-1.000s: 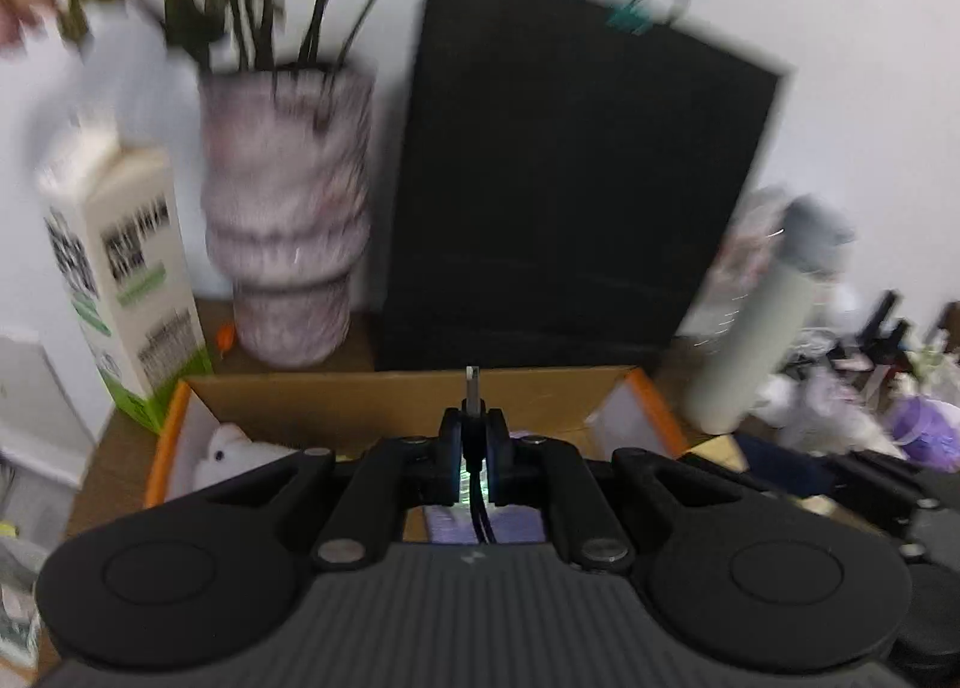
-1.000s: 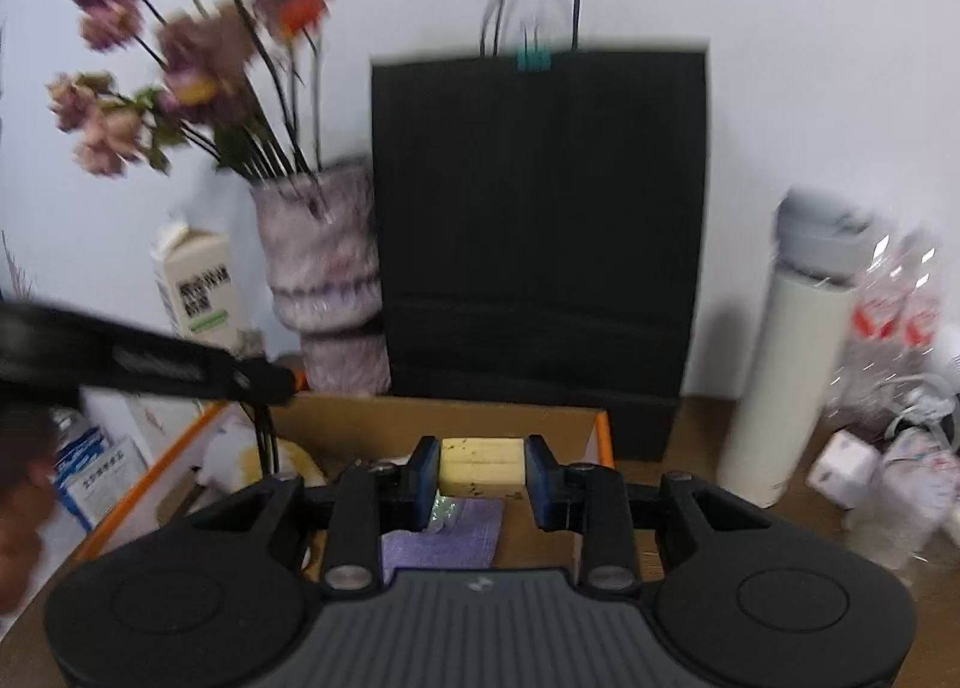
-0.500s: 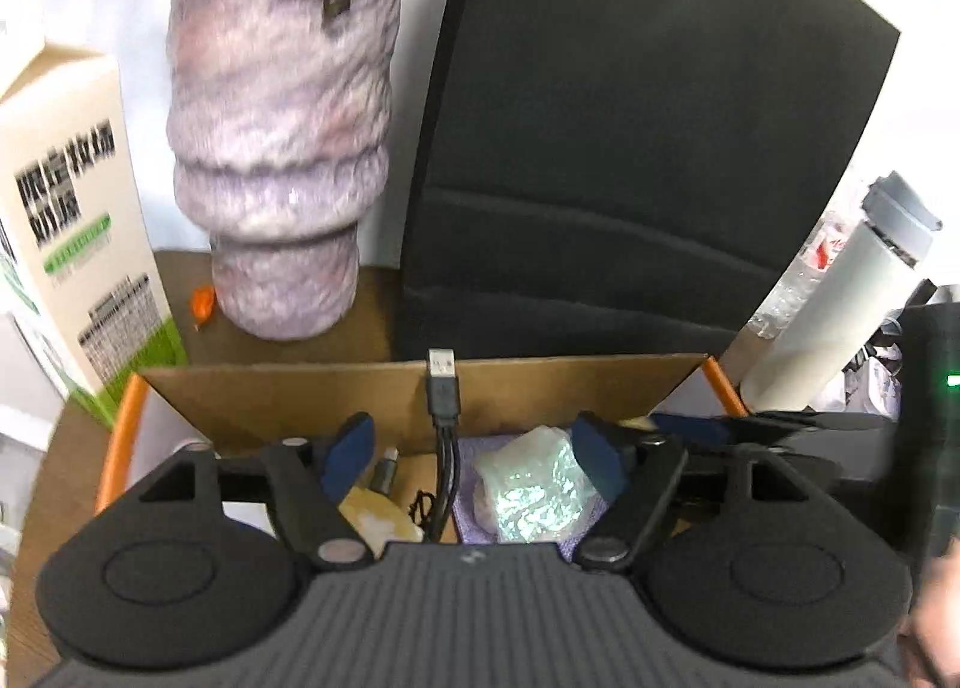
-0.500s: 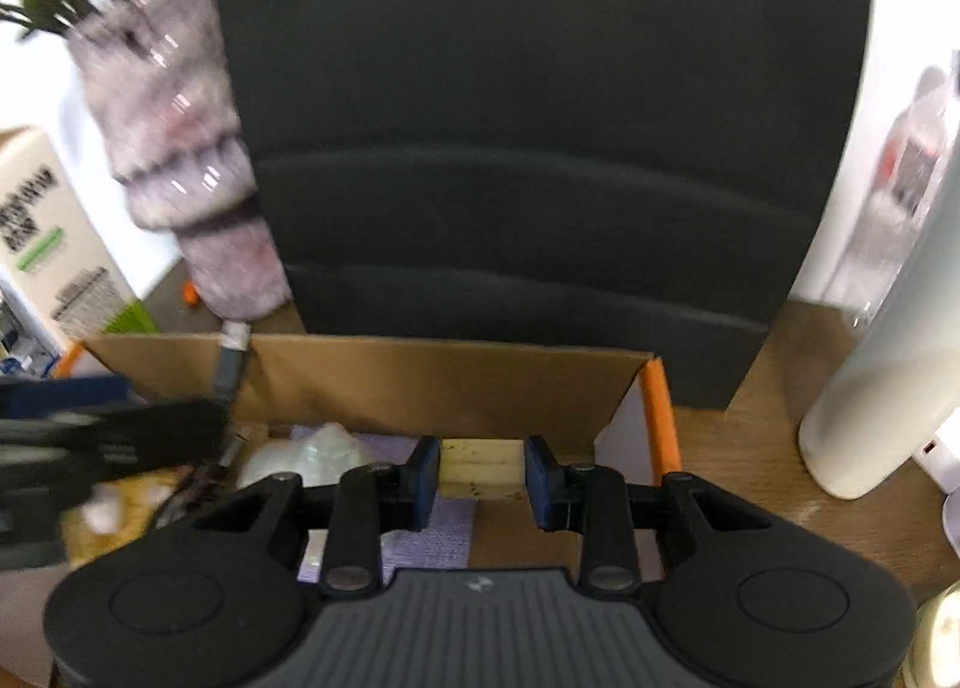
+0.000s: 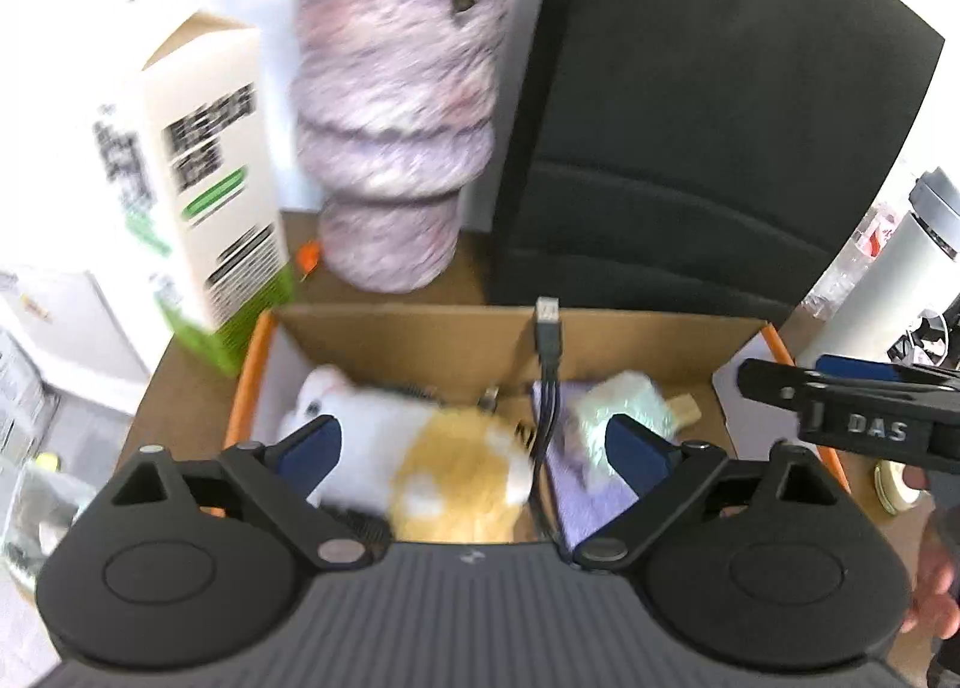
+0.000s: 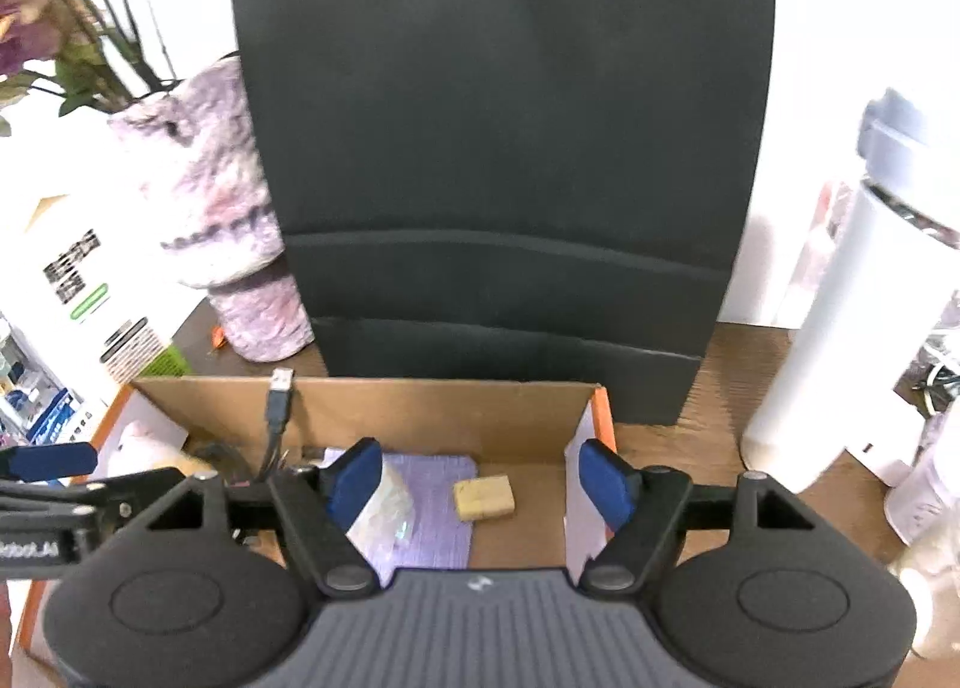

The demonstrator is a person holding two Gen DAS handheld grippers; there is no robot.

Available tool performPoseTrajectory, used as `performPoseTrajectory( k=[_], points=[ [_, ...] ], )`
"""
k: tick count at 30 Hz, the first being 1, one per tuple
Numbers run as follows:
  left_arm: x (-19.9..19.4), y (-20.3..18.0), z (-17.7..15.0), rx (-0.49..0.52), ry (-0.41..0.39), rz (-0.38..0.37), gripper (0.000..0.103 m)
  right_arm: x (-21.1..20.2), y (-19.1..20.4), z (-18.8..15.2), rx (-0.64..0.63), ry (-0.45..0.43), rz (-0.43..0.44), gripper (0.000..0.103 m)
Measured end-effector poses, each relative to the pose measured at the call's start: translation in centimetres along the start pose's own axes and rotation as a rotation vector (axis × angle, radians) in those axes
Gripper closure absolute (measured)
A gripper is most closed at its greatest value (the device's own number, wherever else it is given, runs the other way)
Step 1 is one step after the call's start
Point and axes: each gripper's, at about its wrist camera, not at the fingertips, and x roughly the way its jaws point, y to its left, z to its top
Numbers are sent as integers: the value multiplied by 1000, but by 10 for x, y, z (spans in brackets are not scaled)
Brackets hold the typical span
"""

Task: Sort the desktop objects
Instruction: 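Place the yellow sponge and cable into the box and open both tools, then move both tools back toward the table items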

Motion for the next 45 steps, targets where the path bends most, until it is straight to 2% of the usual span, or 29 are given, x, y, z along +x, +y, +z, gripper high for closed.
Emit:
performPoseTrajectory(
  k=[8,15,18,20,22,26,31,36,40,45],
  points=[
    [-59,2,-37,-21,-62,25,0,-48,17,-26,-39,11,-8,26],
    [-82,0,-95,-24,-55,82,0,-80,34,-82,-38,45,29,25],
    [-93,1,-121,-15,-55,111,0,-93,43,-107,-52,49,13,25],
    [-103,-1,-139,5,-89,123,0,-106,49,-126,-67,18,-8,25],
    [-113,-1,-158,14,-128,120,0,-120,52,-145,-84,-23,-20,25],
    [-125,-3,-198,6,-152,96,0,-148,58,-186,-89,-98,-18,24],
    [-133,-8,-258,26,-149,118,0,-170,57,-243,-73,-96,-11,24],
    [-149,-11,-310,32,-140,88,0,-192,55,-298,-73,-113,18,24],
    [-168,-16,-342,38,-160,100,0,-203,47,-329,-39,-111,33,24],
    [-186,-18,-361,49,-179,62,0,-212,45,-357,-65,-140,-6,24]
  ],
)
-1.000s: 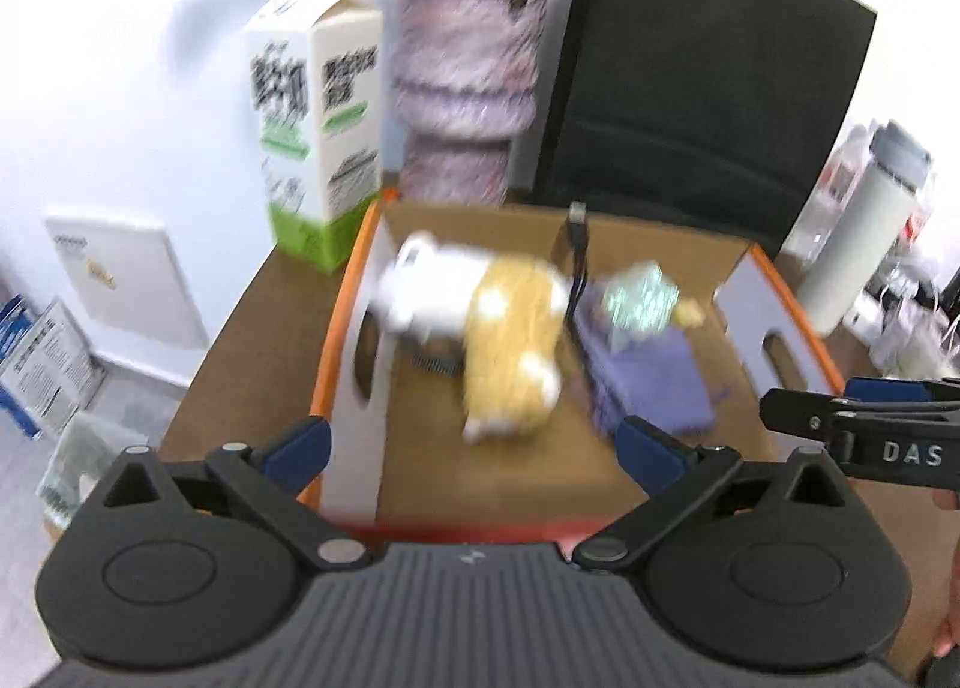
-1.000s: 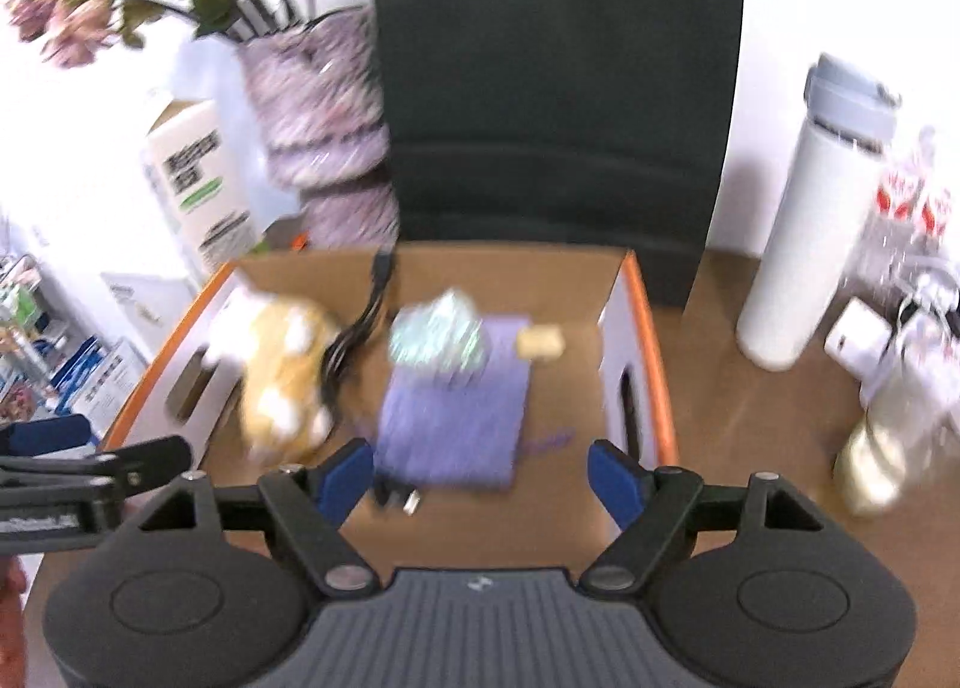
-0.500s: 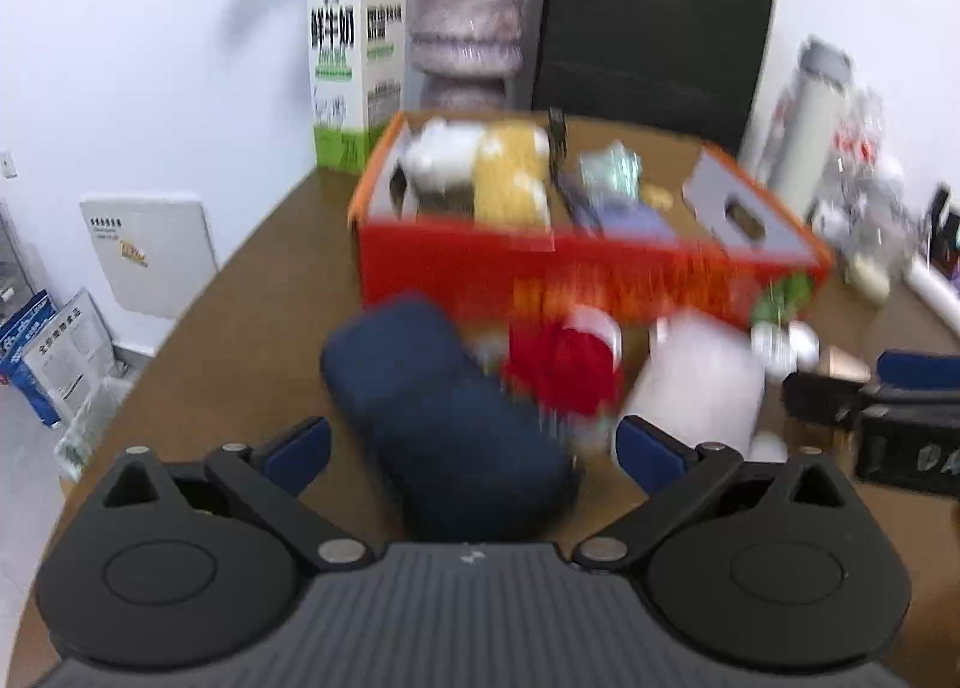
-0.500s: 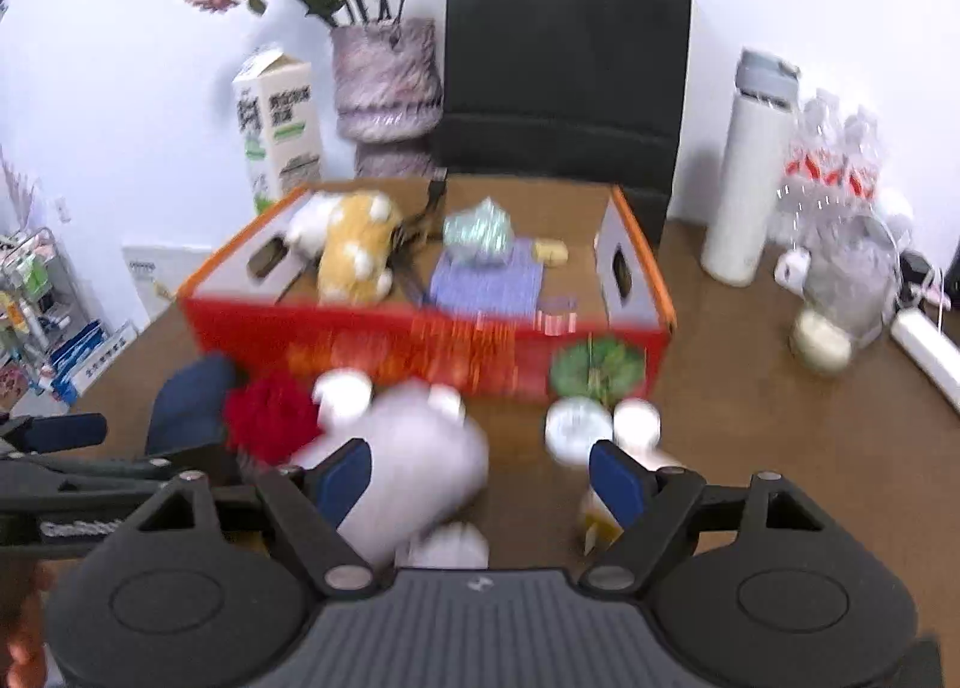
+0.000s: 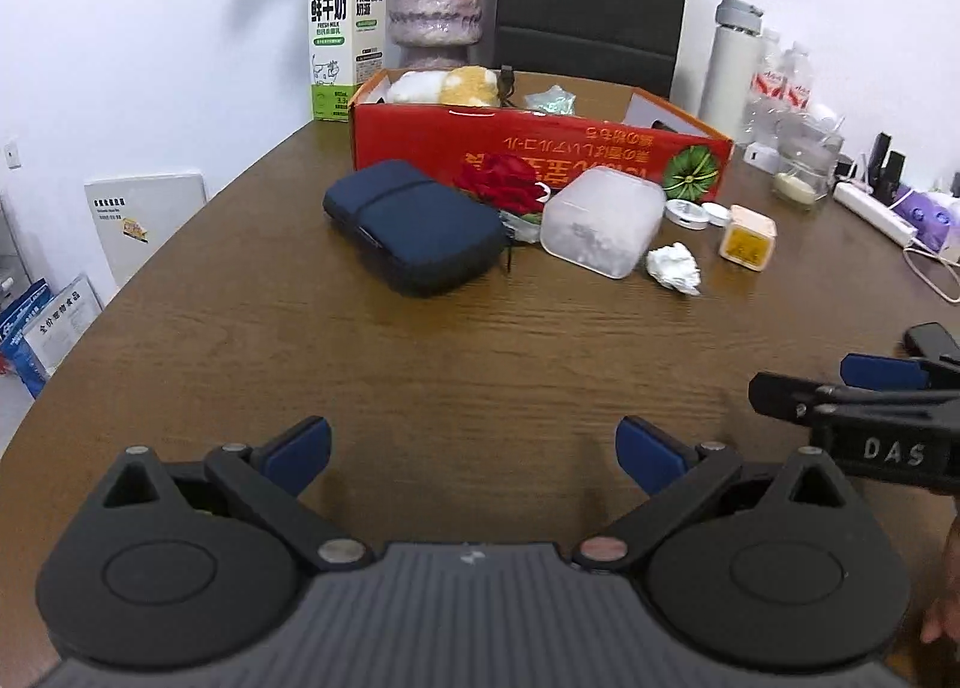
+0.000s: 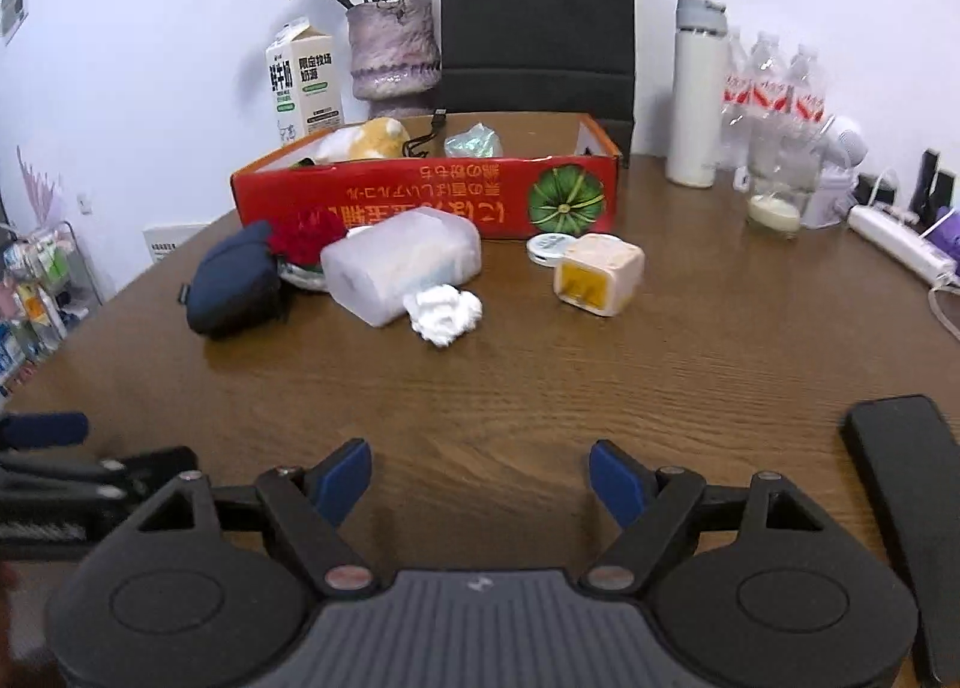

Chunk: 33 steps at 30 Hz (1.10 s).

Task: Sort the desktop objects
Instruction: 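Move both tools back toward the table items, then grasp the navy pouch with the left tool while the right tool grasps the crumpled tissue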

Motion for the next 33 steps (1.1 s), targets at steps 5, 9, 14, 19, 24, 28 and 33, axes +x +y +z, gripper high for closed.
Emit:
performPoseTrajectory(
  k=[5,9,14,19,24,28,33],
  points=[
    [-4,2,1,-12,-8,-8,0,-10,-1,-5,-10,-19,18,26],
    [0,6,11,-29,-24,-26,0,-9,2,0,-28,-40,40,30],
    [13,19,39,-69,-52,-37,0,9,4,6,-53,-21,48,43],
    [48,24,78,-97,-81,-17,0,36,1,27,-39,8,89,44],
    [91,26,97,-136,-27,35,11,66,5,52,-35,10,112,45],
    [99,42,88,-194,-9,-47,19,85,8,62,-58,11,94,47],
    [93,53,86,-235,5,-84,29,95,7,63,-61,8,84,66]
  ],
)
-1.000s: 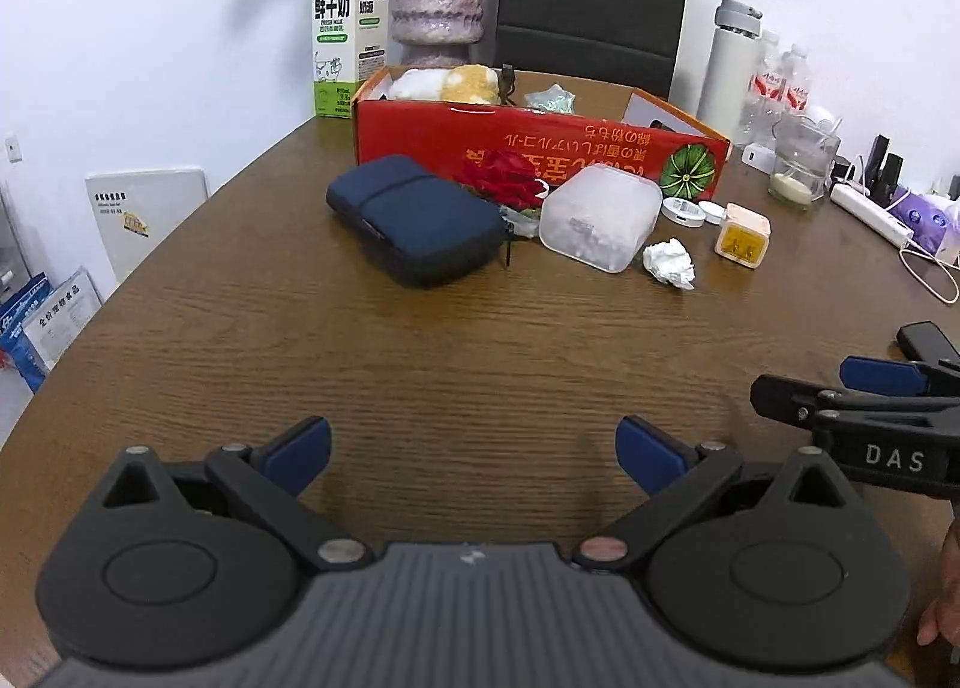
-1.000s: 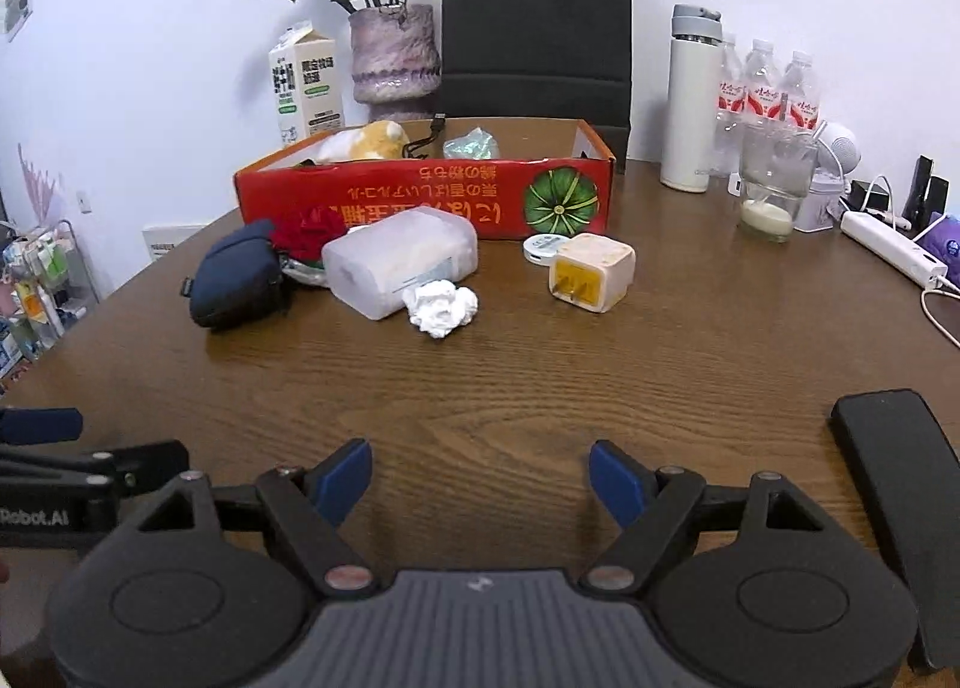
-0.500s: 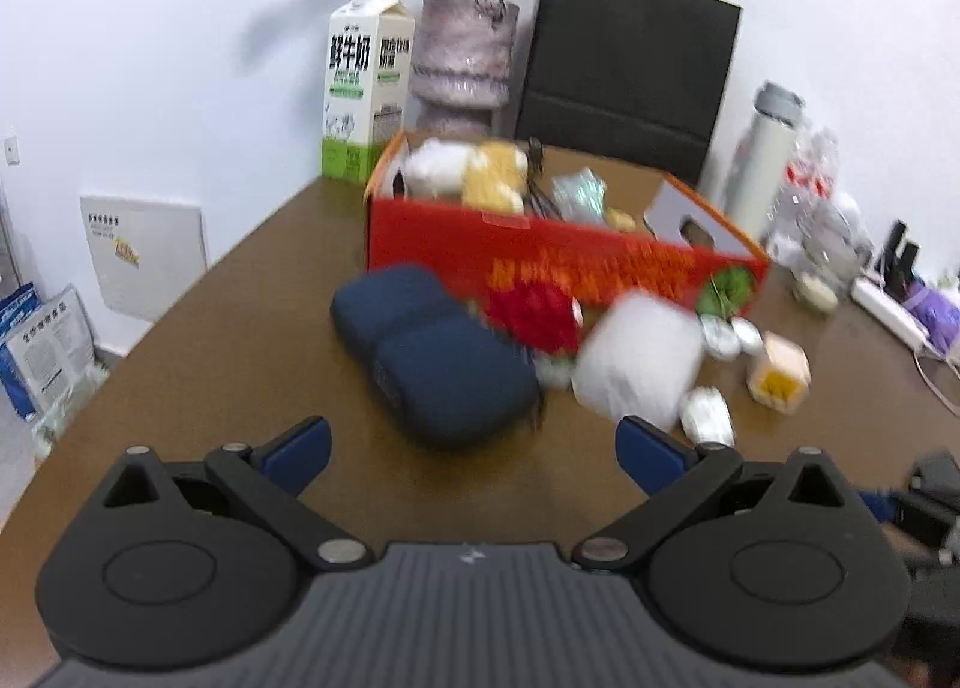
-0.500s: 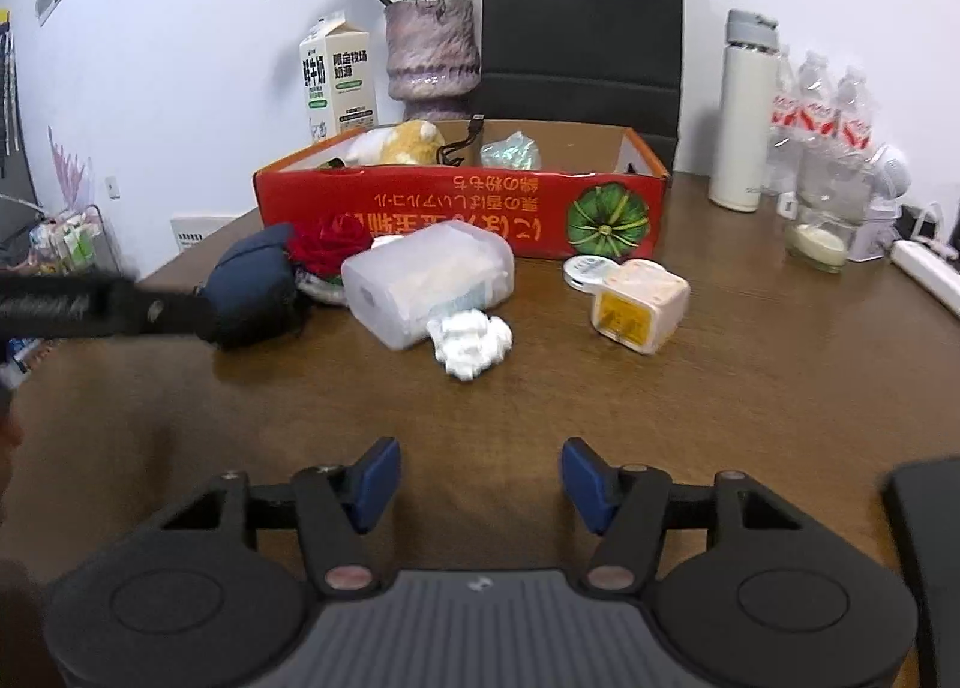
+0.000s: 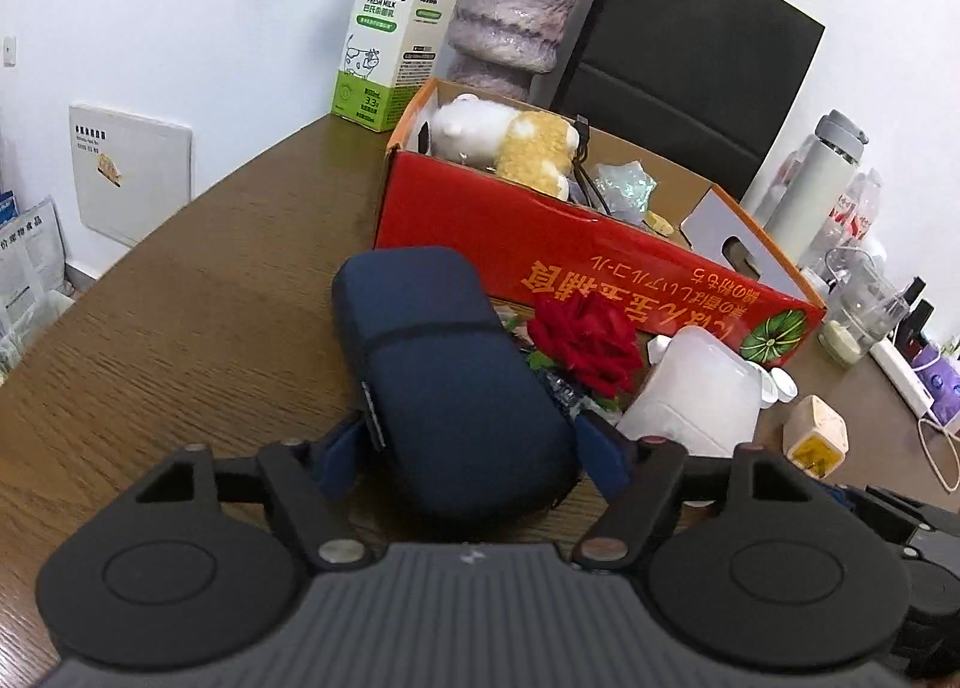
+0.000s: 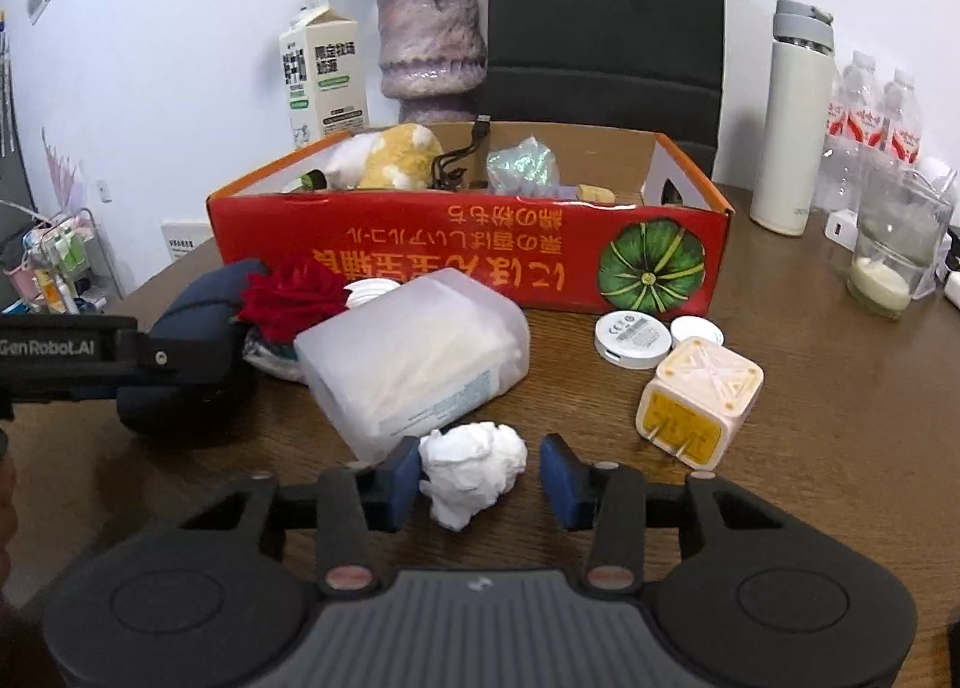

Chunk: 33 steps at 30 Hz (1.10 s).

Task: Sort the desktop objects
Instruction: 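Grasp the navy pouch with the left tool while the right tool grasps the crumpled tissue, then carry the navy pouch and tissue into the box and release them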

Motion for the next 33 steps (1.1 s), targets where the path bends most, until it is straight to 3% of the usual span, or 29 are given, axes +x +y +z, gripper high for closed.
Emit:
performPoseTrajectory(
  k=[2,5,7,11,14,21,23,28,29,33],
  points=[
    [-2,0,1,5,5,11,29,-2,0,-2,-4,-7,0,75],
    [3,-4,3,5,6,47,15,-4,-4,-4,28,-20,11,77],
    [12,-9,5,32,-3,94,20,-4,-7,-5,45,-27,17,78],
    [11,-10,3,48,-17,88,31,-5,-3,-7,14,-31,1,78],
    [-11,-6,-13,54,-17,81,32,-15,4,-12,-34,-11,-52,79],
    [-83,-12,-74,210,14,33,24,-65,9,-44,-57,19,-36,76],
    [-86,-13,-73,210,-7,39,19,-76,10,-48,-53,3,-40,76],
    [-60,-14,-56,172,0,70,19,-72,13,-48,-58,13,-62,75],
    [-57,-12,-55,158,5,63,19,-71,14,-50,-62,17,-66,73],
    [-58,-9,-60,161,-14,60,38,-75,16,-53,-54,10,-59,68]
  ],
)
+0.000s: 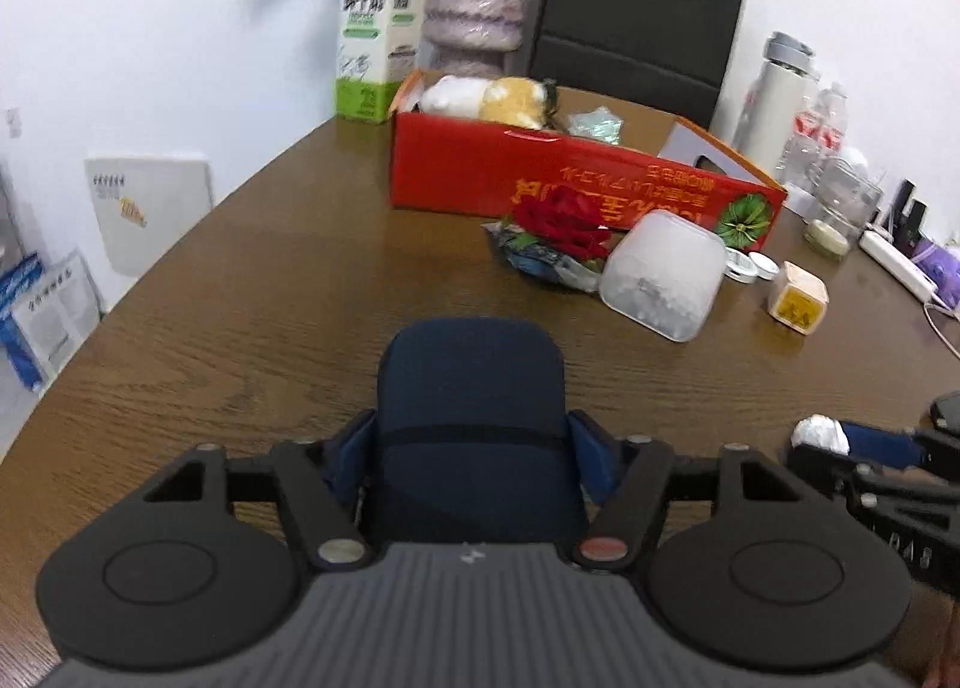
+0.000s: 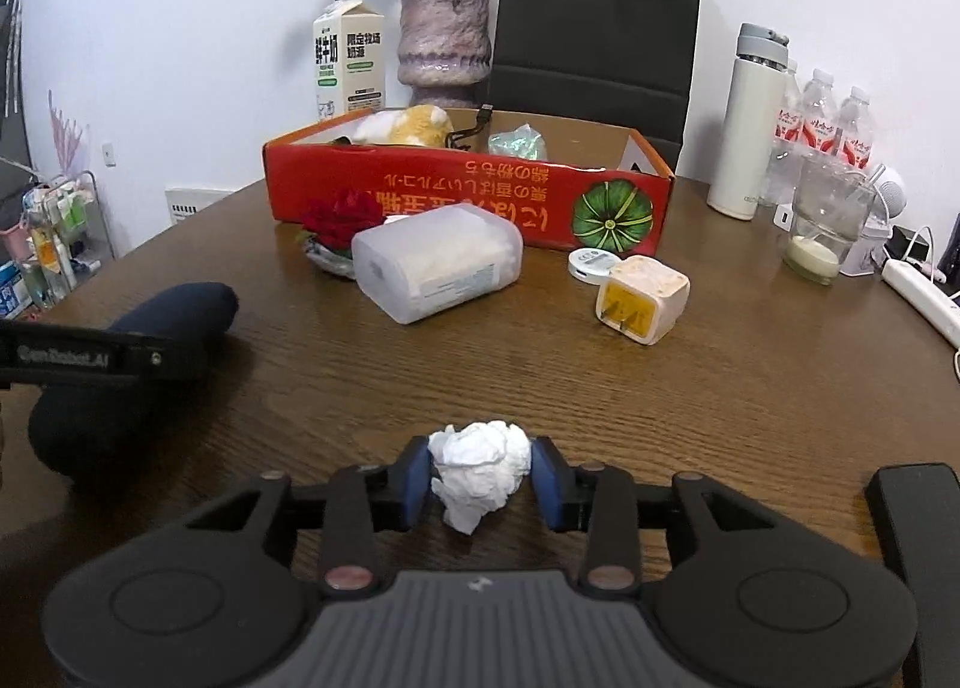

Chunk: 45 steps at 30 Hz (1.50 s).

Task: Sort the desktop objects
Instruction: 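Carry the navy pouch and tissue into the box and release them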

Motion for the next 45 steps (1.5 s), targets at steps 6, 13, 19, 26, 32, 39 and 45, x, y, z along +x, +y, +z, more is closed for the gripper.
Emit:
performPoseTrajectory(
  k=[6,13,19,26,32,39,45],
  points=[
    [-24,-3,9,-30,-44,-46,42,-5,-4,11,46,-20,53,80],
    [-47,-14,94,46,-292,-73,42,-29,-22,71,24,-200,61,80],
    [-5,-22,197,-4,-292,-84,42,-21,-48,154,30,-307,38,80],
    [103,-20,255,-19,-144,13,41,70,-75,243,137,-196,92,80],
    [160,-8,234,8,104,-7,41,154,-95,262,179,-11,84,80],
    [197,-12,233,47,154,43,35,257,-97,268,190,225,20,80],
    [203,-8,228,35,174,9,24,291,-77,251,131,294,12,66]
  ],
)
